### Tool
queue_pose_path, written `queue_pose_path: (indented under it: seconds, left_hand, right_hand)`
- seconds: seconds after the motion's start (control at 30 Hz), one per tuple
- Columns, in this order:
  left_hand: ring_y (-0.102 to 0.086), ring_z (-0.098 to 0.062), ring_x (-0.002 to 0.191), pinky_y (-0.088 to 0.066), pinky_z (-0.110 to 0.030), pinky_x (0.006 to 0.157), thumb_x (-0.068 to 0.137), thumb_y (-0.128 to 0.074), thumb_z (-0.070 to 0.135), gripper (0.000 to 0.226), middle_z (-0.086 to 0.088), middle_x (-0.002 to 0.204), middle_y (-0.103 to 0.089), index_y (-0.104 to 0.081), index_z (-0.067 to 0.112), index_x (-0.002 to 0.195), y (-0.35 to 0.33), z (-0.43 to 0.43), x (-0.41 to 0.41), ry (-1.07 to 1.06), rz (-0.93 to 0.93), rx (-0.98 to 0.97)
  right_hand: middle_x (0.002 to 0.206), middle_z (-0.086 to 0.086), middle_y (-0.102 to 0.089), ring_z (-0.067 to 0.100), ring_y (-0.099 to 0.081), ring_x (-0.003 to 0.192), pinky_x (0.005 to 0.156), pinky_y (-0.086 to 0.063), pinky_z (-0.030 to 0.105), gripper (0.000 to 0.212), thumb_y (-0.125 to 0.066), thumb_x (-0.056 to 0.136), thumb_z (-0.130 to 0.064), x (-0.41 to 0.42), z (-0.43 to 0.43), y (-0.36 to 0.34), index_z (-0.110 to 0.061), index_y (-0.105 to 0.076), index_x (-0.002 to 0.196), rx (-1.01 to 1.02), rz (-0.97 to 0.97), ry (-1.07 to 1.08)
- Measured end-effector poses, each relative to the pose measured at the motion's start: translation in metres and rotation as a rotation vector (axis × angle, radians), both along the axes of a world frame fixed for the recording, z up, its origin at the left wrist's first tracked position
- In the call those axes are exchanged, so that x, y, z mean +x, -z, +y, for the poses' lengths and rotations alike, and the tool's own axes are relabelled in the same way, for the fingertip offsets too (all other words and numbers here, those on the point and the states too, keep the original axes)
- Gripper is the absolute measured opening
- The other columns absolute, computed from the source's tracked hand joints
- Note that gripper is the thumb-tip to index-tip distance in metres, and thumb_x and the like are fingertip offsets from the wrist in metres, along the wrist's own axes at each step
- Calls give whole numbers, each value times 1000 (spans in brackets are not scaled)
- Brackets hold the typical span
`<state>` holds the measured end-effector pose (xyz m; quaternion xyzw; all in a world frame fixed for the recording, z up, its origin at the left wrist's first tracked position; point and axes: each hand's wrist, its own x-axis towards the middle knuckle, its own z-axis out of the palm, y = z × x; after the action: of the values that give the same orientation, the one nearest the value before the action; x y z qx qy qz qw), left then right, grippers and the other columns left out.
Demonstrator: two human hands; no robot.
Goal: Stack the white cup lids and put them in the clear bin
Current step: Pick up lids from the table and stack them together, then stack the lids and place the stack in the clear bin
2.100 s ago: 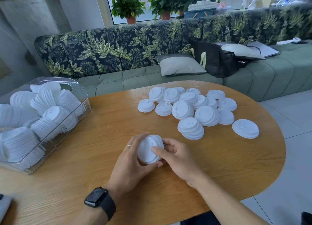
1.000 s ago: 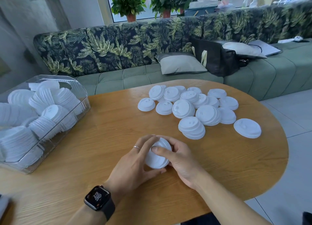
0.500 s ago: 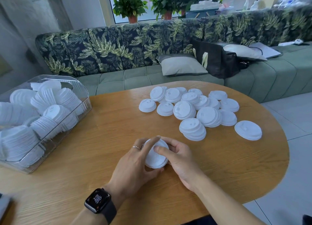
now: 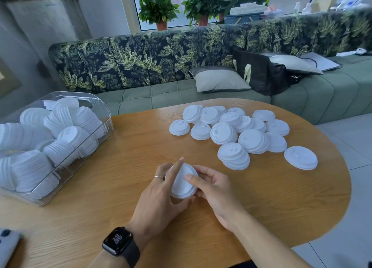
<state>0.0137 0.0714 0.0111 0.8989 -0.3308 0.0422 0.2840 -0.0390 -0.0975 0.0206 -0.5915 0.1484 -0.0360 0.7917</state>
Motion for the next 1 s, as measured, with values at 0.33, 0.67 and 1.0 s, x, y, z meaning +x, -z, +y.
queue_pose_path:
  seconds: [0.33, 0.67, 1.0]
  left_hand:
    - [-40, 15, 112, -31, 4, 83, 73, -78, 51, 81, 18, 131, -45, -35, 35, 140, -29, 50, 1, -244, 70, -217]
    - [-49, -8, 109, -45, -32, 86, 76, -80, 49, 81, 10, 139, -36, -33, 35, 141, -91, 161, 26, -532, -117, -205]
    - [-58, -34, 109, -44, -44, 88, 80, -69, 63, 68, -10, 123, -64, -43, 21, 127, -139, 251, 96, -780, -180, 144]
  right_hand:
    - [114, 12, -76, 31, -78, 94, 90, -61, 50, 30, -63, 100, -29, 2, 39, -14, -12, -64, 125, 63, 13, 19]
    - [91, -1, -81, 23, -75, 89, 88, -57, 39, 15, -64, 99, -18, -3, 91, -16, -18, -68, 113, -312, 17, -162]
    - [88, -10, -79, 9, -72, 83, 92, -57, 40, 13, -65, 97, -21, 6, 116, -15, -30, -68, 106, -564, 57, -254]
